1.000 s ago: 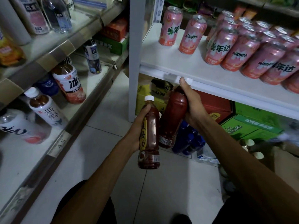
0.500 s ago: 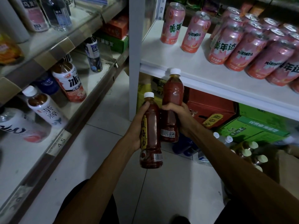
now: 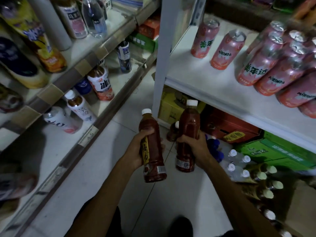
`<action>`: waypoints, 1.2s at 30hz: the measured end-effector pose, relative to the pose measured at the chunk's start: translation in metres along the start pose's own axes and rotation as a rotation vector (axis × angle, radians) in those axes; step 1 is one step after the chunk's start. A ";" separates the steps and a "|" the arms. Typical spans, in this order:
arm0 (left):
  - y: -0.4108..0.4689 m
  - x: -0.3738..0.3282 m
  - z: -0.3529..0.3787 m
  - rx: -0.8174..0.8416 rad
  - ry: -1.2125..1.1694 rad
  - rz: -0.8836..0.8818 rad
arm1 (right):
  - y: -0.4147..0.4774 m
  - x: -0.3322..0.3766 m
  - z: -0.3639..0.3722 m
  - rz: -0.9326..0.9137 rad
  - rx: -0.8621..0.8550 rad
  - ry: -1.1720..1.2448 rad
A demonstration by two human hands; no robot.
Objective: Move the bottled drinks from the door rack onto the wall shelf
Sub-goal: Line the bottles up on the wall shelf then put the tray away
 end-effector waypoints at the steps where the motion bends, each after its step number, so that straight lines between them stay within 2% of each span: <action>1: -0.013 0.005 -0.002 -0.019 -0.024 -0.018 | -0.015 -0.001 0.004 0.042 0.002 0.021; 5: -0.080 0.009 0.006 -0.081 -0.103 -0.034 | -0.075 0.017 0.016 0.185 -0.037 0.010; 10: -0.162 -0.025 0.042 -0.106 -0.077 0.067 | -0.125 0.093 0.040 0.231 -0.020 0.025; 20: -0.345 -0.133 0.156 -0.028 0.018 0.220 | -0.188 0.307 0.096 0.102 -0.048 0.217; 28: -0.505 -0.225 0.272 0.016 0.150 0.434 | -0.250 0.526 0.133 -0.077 -0.038 0.214; 31: -0.569 -0.254 0.325 0.020 0.277 0.536 | -0.279 0.611 0.146 -0.159 0.014 0.206; 36: -0.674 -0.286 0.414 0.083 0.255 0.689 | -0.321 0.741 0.159 -0.328 0.118 0.225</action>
Point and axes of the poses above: each hand's wrist, its own y-axis towards the middle knuckle, its own z-axis out of the palm, x = y × z, the point moved 8 cm from there along y, towards the middle knuckle, and after that the axes turned 7 degrees about -z, right-handed, at the moved point
